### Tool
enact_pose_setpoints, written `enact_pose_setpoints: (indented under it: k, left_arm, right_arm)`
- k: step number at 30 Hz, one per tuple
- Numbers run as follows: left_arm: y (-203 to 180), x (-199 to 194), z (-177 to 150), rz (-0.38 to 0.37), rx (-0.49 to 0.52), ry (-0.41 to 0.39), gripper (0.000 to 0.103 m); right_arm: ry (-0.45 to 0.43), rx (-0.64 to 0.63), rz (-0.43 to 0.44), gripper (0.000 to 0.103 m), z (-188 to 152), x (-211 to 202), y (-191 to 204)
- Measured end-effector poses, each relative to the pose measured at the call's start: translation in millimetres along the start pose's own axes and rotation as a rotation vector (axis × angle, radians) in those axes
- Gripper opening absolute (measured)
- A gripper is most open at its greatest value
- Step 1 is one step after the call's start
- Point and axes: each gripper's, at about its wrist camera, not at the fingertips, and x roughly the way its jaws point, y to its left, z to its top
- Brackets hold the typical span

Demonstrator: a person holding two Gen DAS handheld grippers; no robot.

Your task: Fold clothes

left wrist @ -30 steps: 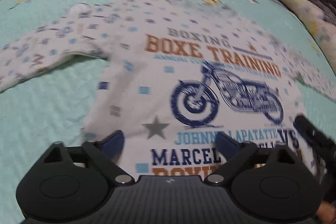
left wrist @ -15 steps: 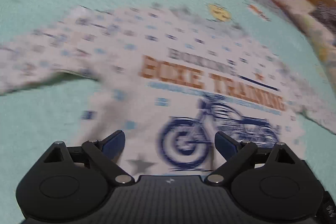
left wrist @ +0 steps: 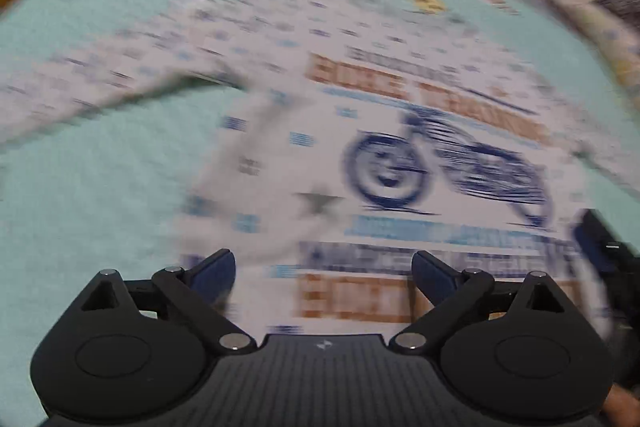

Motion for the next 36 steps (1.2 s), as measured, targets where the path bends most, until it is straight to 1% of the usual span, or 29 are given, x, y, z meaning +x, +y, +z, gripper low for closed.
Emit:
enact_pose_setpoints:
  k: [3, 4, 7, 9, 14, 19, 21, 24, 25, 26, 27, 28, 30, 31, 33, 34, 36]
  left_arm:
    - [-3.8, -1.9, -2.9, 0.028, 0.037, 0.001, 0.098]
    - [-5.1, -2.4, -3.8, 0.036, 0.049, 0.001, 0.102]
    - [-9.0, -4.0, -6.8, 0.061, 0.086, 0.003, 0.102]
    - [-11.7, -5.0, -8.7, 0.078, 0.111, 0.004, 0.100]
    - [-18.2, -7.5, -13.6, 0.120, 0.174, 0.007, 0.099]
    - [-29.1, -19.6, 17.8, -0.096, 0.175, -0.024, 0.101]
    - [-41.5, -9.7, 32.0, -0.142, 0.184, -0.041, 0.101]
    - [-41.1, 26.4, 51.2, -0.163, 0.142, -0.006, 0.101]
    - [-30.8, 41.7, 53.8, -0.137, 0.089, 0.039, 0.099]
    - [-21.5, 46.7, 53.5, -0.124, 0.058, 0.039, 0.096]
    - [-12.3, 50.8, 53.1, -0.111, 0.029, 0.036, 0.096]
    - [-7.5, 44.2, 51.7, -0.109, 0.025, 0.016, 0.096]
    - [-7.0, 32.1, 49.6, -0.033, 0.041, -0.007, 0.097]
    - [-8.4, 24.5, 48.7, -0.027, 0.061, -0.031, 0.097]
    - [-16.2, 9.3, 50.3, -0.067, 0.090, -0.076, 0.098]
    - [-21.4, 2.8, 51.8, -0.092, 0.100, -0.094, 0.101]
    - [-33.7, 0.6, 53.5, -0.158, 0.119, -0.108, 0.102]
  right_arm:
    - [0.001, -0.001, 0.000, 0.050, 1.9, 0.7, -2.5]
    - [0.002, -0.003, -0.001, 0.050, 2.1, 1.0, -2.6]
    - [0.003, -0.006, -0.005, 0.050, 2.8, 2.1, -2.8]
    - [0.004, -0.007, -0.006, 0.050, 2.5, 2.5, -1.5]
    - [0.003, -0.007, -0.007, 0.050, 1.0, 2.6, 1.0]
    - [0.004, -0.005, -0.005, 0.050, 3.0, 2.1, 0.4]
    - [0.004, -0.004, -0.004, 0.050, 3.1, 1.9, -0.1]
    - [0.003, 0.003, 0.001, 0.050, 3.2, 1.8, -1.3]
    - [0.004, 0.005, 0.002, 0.050, 3.4, 1.9, -1.7]
    - [0.004, 0.006, 0.002, 0.050, 3.5, 1.9, -2.3]
    - [0.004, 0.008, 0.004, 0.050, 3.6, 1.8, -3.0]
    - [0.004, 0.011, 0.007, 0.050, 3.8, 1.9, -3.6]
    - [0.003, 0.017, 0.012, 0.050, 4.3, 2.1, -4.9]
    - [0.004, 0.021, 0.015, 0.050, 4.2, 2.1, -5.6]
    - [0.004, 0.024, 0.017, 0.050, 4.3, 1.9, -6.1]
    - [0.004, 0.024, 0.018, 0.050, 4.4, 1.8, -5.9]
    - [0.002, 0.028, 0.022, 0.050, 4.0, 1.3, -6.4]
